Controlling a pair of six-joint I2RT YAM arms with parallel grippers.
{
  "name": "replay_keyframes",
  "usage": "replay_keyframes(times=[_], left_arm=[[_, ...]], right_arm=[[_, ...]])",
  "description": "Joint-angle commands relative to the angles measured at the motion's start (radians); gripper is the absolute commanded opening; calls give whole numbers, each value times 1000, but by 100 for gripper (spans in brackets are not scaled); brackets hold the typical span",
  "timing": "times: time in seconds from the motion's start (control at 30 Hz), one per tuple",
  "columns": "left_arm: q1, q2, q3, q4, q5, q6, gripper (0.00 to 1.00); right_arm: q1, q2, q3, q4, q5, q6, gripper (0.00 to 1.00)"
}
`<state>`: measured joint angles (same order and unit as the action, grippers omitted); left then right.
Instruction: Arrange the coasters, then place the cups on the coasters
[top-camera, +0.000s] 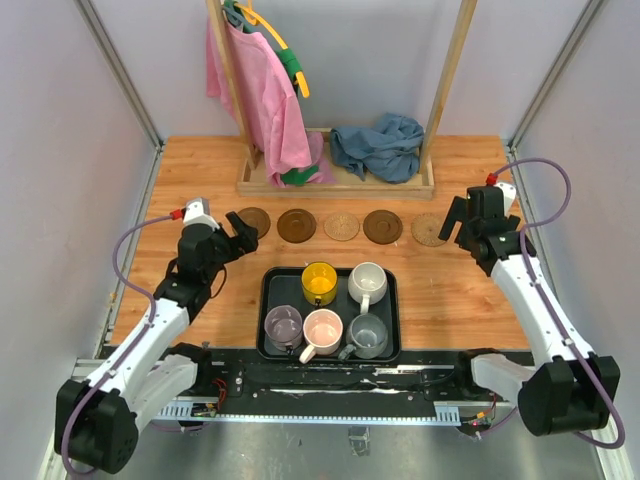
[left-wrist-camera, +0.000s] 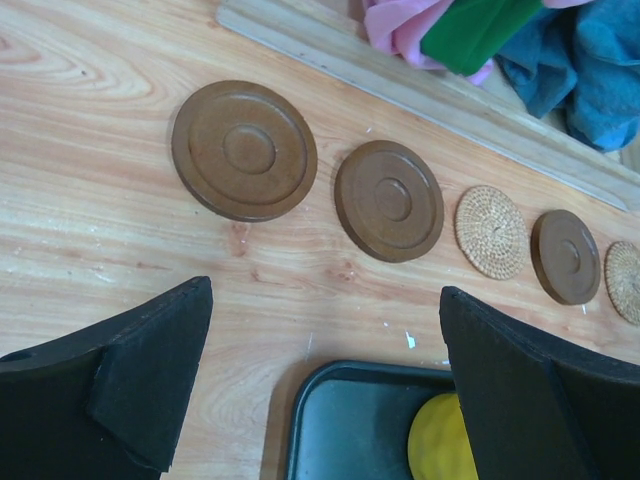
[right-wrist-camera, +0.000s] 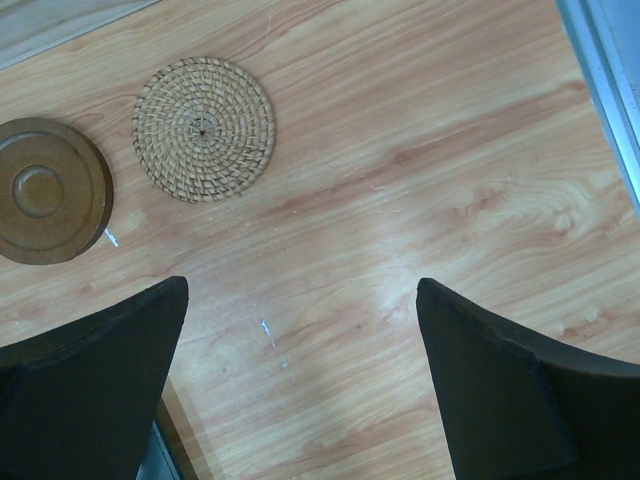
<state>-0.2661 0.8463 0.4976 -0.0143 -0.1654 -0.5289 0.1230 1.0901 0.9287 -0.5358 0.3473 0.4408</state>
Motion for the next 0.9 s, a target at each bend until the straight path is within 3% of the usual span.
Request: replay_keyframes(times=[0.0, 0.37, 0.47, 0.57, 0.6, 0.7, 0.83, 0.87], left_arm=[[-8, 59, -11, 98, -52, -53, 100], [-5, 261, 15, 244, -42, 4, 100], [-4, 310, 46, 239, -58, 23, 100], [-4, 330, 41, 276, -86, 22, 97], [-4, 333, 40, 290, -88, 21, 90], [-4, 347, 40, 309, -96, 17, 49], [-4, 370, 43, 298, -100, 15, 4], [-4, 376, 44, 293, -97, 14, 1]], right_arm=[[-12, 44, -15, 77, -60, -16, 99], [9, 303, 34, 169, -193, -42, 95], [27, 385, 71, 196, -226, -47, 85], [53, 449, 117, 229, -262, -58, 65], [62, 469, 135, 237, -270, -63, 59], [98, 533, 199, 251, -284, -84, 42], [122, 625, 280, 260, -307, -104, 20], [123, 649, 307, 257, -319, -103, 15]])
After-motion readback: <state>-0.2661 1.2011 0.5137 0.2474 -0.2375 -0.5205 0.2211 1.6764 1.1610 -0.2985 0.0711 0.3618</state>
